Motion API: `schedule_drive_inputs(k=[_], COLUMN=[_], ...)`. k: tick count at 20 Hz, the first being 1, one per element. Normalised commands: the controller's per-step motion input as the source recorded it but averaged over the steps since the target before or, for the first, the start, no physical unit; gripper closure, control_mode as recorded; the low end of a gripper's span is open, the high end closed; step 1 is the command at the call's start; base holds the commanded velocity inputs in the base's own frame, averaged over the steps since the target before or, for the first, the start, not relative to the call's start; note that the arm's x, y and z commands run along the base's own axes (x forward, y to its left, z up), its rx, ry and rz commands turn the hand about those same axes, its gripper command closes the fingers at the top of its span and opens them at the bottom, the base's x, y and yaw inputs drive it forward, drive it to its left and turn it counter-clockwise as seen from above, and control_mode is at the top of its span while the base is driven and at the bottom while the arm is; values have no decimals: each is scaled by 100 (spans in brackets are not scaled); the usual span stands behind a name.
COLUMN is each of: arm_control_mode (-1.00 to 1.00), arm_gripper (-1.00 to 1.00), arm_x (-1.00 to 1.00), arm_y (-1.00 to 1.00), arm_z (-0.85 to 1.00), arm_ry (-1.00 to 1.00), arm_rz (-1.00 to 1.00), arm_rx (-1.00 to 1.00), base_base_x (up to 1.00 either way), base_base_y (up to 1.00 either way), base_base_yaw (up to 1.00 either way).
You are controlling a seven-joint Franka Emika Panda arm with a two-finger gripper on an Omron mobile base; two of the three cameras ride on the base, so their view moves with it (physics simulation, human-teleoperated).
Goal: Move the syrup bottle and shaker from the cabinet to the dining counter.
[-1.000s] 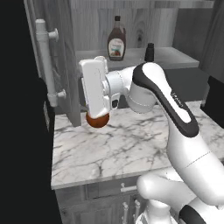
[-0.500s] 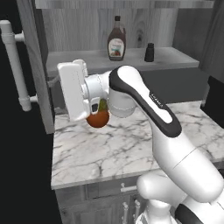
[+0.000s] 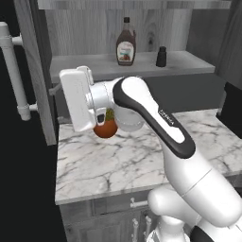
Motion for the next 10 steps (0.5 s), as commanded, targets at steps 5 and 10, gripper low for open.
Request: schedule_drive_inputs(k=[5, 10], arm_control_mode=[-100, -100], arm_gripper=[-100, -100], arm_x=[12, 19], arm_y=[-10, -93], arm_z=[-19, -4], arm_ry=[-1, 0], arm_rz=[-19, -23], arm_rx=[-6, -18], base_base_x=[0, 0], base_base_y=[0, 0], base_base_yaw=[0, 0])
